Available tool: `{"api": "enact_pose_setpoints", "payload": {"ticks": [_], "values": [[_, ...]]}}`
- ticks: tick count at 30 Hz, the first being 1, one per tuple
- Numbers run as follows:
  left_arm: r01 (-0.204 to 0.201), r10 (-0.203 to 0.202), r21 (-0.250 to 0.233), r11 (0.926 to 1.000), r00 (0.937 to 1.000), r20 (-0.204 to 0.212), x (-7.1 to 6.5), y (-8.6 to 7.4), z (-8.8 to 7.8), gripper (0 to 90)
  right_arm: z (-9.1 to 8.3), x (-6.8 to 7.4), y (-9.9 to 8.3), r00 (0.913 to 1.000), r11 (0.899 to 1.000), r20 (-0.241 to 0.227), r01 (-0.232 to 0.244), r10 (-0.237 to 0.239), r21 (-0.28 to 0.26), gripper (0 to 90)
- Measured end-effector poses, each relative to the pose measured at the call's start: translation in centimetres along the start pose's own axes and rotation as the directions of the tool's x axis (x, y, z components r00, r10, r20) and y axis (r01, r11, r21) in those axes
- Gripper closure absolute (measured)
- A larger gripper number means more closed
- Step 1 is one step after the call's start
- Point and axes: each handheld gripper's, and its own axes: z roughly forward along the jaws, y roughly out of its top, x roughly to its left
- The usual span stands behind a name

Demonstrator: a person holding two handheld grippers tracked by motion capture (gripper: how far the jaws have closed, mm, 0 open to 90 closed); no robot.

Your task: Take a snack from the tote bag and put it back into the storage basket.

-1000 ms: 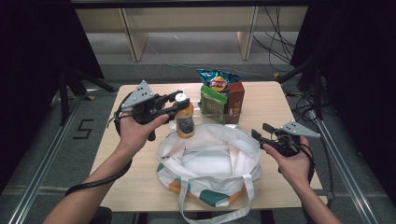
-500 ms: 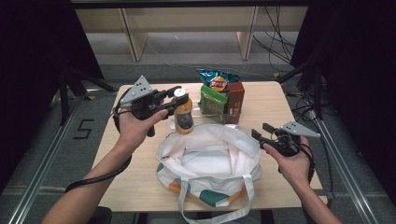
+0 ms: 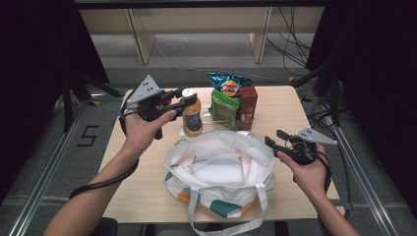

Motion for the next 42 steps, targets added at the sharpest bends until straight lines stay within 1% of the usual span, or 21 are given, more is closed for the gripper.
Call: {"api": "enact_pose_setpoints", "payload": {"ticks": [4, 5, 8, 9, 10, 15, 18, 22, 23, 25, 29, 30, 34, 35, 42], "values": [[-0.001, 0.001, 0.000, 1.0000, 1.0000, -0.009, 0.3, -0.1, 0.2, 58.6, 0.0, -0.1, 0.0, 1.0000, 1.000, -0.003, 0.003, -0.003, 0.000, 43.9], [-0.001, 0.001, 0.000, 1.0000, 1.0000, -0.009, 0.3, -0.1, 0.2, 58.6, 0.0, -0.2, 0.0, 0.9999, 1.000, -0.003, 0.014, -0.014, -0.003, 43.9], [-0.003, 0.003, 0.002, 1.0000, 0.9999, -0.013, 0.5, -0.1, 0.3, 58.6, 0.0, -0.1, 0.0, 1.0000, 1.000, -0.003, 0.008, -0.008, -0.002, 43.9], [-0.004, 0.004, 0.002, 1.0000, 0.9999, -0.014, 0.6, -0.1, 0.4, 58.6, 0.0, -0.2, 0.0, 0.9999, 1.000, 0.003, 0.015, -0.015, -0.001, 43.9], [0.000, 0.000, 0.008, 1.0000, 0.9999, -0.012, 0.6, 0.0, 0.5, 58.6, -0.1, -0.1, 0.1, 1.0000, 1.000, 0.002, 0.006, -0.006, 0.002, 43.8], [0.000, 0.000, 0.003, 1.0000, 0.9999, -0.017, 0.9, 0.1, 0.7, 58.6, 0.0, -0.2, 0.0, 0.9999, 1.000, 0.004, 0.014, -0.014, -0.002, 43.8], [-0.004, 0.004, 0.003, 1.0000, 0.9998, -0.020, 0.9, 0.2, 0.8, 58.6, -0.1, 0.0, 0.0, 0.9999, 1.000, 0.002, -0.016, 0.016, 0.008, 43.9], [-0.006, 0.006, 0.005, 1.0000, 0.9996, -0.029, 1.3, 0.2, 1.0, 58.6, 0.0, -0.1, 0.0, 1.0000, 1.000, -0.001, 0.009, -0.009, -0.004, 43.8], [-0.005, 0.005, 0.004, 1.0000, 0.9995, -0.030, 1.3, 0.1, 1.0, 58.6, 0.0, -0.2, 0.0, 0.9998, 1.000, 0.005, 0.017, -0.017, -0.002, 43.8], [-0.003, 0.004, 0.005, 1.0000, 0.9993, -0.036, 1.5, 0.1, 1.2, 58.6, -0.1, -0.1, 0.1, 0.9999, 1.000, 0.008, 0.006, -0.006, 0.005, 43.9], [-0.002, 0.002, 0.009, 1.0000, 0.9992, -0.040, 1.7, 0.0, 1.4, 58.6, 0.0, -0.2, 0.0, 0.9998, 1.000, 0.008, 0.018, -0.018, -0.001, 43.8], [-0.004, 0.005, 0.009, 0.9999, 0.9993, -0.038, 1.8, -0.1, 1.5, 58.6, -0.1, -0.1, 0.1, 1.0000, 1.000, 0.007, 0.006, -0.007, 0.004, 43.8], [-0.001, 0.001, 0.005, 1.0000, 0.9993, -0.038, 2.1, -0.2, 1.7, 58.6, -0.1, -0.1, 0.1, 0.9999, 1.000, 0.009, 0.007, -0.007, 0.005, 43.8], [-0.003, 0.003, 0.005, 1.0000, 0.9993, -0.037, 2.2, -0.2, 1.8, 58.6, -0.1, -0.2, 0.0, 0.9998, 1.000, 0.010, 0.018, -0.018, 0.000, 43.8], [-0.006, 0.006, 0.003, 1.0000, 0.9994, -0.035, 2.6, -0.4, 2.2, 58.6, -0.1, -0.2, 0.0, 0.9998, 1.000, 0.012, 0.015, -0.015, 0.000, 43.8]]}}
